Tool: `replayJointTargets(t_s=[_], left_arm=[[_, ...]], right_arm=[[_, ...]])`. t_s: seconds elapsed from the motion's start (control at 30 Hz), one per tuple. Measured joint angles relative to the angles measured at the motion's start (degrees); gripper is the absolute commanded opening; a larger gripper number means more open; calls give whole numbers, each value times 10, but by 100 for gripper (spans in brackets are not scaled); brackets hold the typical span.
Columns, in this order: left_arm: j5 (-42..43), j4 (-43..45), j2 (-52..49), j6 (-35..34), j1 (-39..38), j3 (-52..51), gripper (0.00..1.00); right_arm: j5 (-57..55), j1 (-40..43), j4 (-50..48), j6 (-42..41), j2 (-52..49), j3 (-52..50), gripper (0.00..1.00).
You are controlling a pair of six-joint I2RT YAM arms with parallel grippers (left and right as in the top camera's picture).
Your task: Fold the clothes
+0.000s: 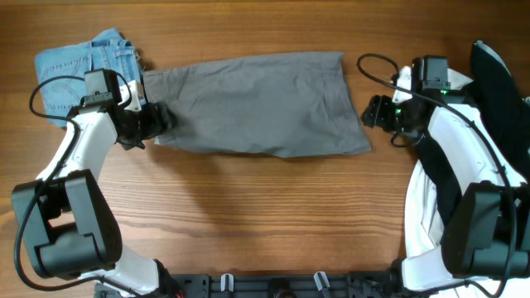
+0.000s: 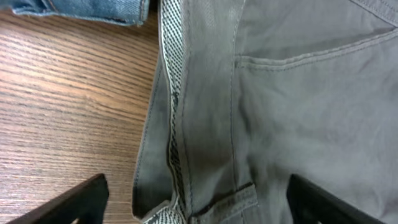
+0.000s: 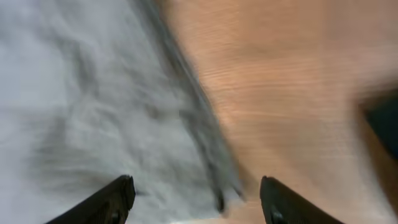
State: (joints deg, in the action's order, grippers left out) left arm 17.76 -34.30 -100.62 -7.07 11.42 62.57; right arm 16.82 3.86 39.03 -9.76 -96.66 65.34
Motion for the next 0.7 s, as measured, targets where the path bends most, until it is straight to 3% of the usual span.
replayJointTargets(t_s=[0.03, 0.17, 0.2, 0.27, 0.4, 0.5, 0.6, 0.7], left_arm=[[1, 0, 0, 3, -2, 0, 66], [12, -4, -18, 5, -31, 0, 6], [15, -8, -29, 6, -41, 0, 4], [17, -18, -55, 7, -60, 0, 4], [0, -55, -63, 7, -64, 2, 4], [-25, -146, -59, 7, -41, 12, 6], [-33, -252, -43, 4, 4, 48, 40], [-71, -308, -10, 8, 56, 108, 67]], right_arm=[[31, 0, -25, 17, 0, -1, 54], [113, -30, -78, 58, -9, -1, 34], [115, -43, -80, 56, -18, -1, 25], [103, -71, -72, 34, -54, -1, 12], [37, -84, -12, -60, -135, -1, 9], [22, -73, 75, -116, -140, 11, 10], [15, -82, 144, -132, -138, 8, 23], [5, -79, 151, -87, -103, 3, 41]])
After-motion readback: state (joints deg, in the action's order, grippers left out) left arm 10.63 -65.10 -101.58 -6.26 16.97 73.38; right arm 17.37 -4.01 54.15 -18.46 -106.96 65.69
